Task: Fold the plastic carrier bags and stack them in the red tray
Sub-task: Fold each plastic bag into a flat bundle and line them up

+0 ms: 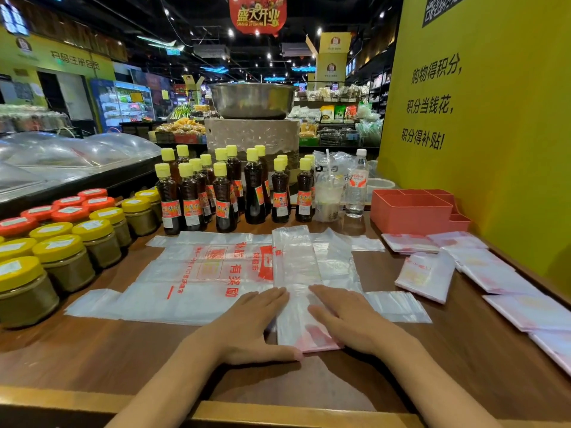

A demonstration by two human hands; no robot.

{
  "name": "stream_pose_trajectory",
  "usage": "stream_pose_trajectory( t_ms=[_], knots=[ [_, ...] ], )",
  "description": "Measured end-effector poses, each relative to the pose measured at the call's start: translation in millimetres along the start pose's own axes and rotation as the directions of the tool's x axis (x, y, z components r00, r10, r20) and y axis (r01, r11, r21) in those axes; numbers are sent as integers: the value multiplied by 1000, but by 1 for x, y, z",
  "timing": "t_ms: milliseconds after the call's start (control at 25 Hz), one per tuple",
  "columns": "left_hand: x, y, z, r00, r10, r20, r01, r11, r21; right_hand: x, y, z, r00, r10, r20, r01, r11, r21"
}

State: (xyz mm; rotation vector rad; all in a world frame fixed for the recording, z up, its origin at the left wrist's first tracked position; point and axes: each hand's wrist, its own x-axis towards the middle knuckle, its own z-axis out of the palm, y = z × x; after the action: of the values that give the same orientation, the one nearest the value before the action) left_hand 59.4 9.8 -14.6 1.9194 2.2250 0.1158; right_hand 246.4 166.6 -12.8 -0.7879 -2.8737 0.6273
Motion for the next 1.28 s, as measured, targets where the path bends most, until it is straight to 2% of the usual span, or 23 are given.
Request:
stream_pose_trajectory(
  t_ms=[80,120,280,440,600,680,760,880,960,1040,1120,1280],
  knots=[
    [-1,4,-6,1000,7,8,-7,1000,-25,-5,8,-9,999,22,-50,-9,969,247],
    [-3,5,-8,1000,15,5,-14,999,-35,-8,12,-12,997,27,-73,-4,955,296],
    [-4,8,-10,1000,1,-27,-3,996,-88,-11,19,-13,996,-26,-82,42,980,193],
    [-4,7,-8,995,-45,-86,31,987,-157,-7,17,-9,990,-72,-120,95,976,194],
    [-8,11,-8,998,-23,-56,15,990,-140,-4,15,-4,977,-98,-189,128,980,154],
    [-12,10,-9,998,-8,-66,-3,987,-163,-3,15,-4,975,-57,-215,101,974,202],
    [-11,3,-5,986,8,-165,-42,979,-201,-6,14,-6,971,-48,-236,109,962,250],
    [-5,-6,3,897,-78,-435,-82,939,-335,-7,5,-8,959,-44,-280,168,883,438],
    [-1,-5,2,846,-142,-513,-113,894,-433,-3,-2,-9,940,-18,-340,214,808,549],
    [0,-1,0,844,-156,-512,-136,862,-488,0,-6,-10,928,-10,-372,254,747,615],
    [2,3,1,857,-166,-488,-146,830,-538,1,-7,-11,938,17,-345,230,714,661],
    [6,5,1,860,-209,-465,-136,785,-605,0,-3,-5,955,86,-283,95,817,568]
  ],
)
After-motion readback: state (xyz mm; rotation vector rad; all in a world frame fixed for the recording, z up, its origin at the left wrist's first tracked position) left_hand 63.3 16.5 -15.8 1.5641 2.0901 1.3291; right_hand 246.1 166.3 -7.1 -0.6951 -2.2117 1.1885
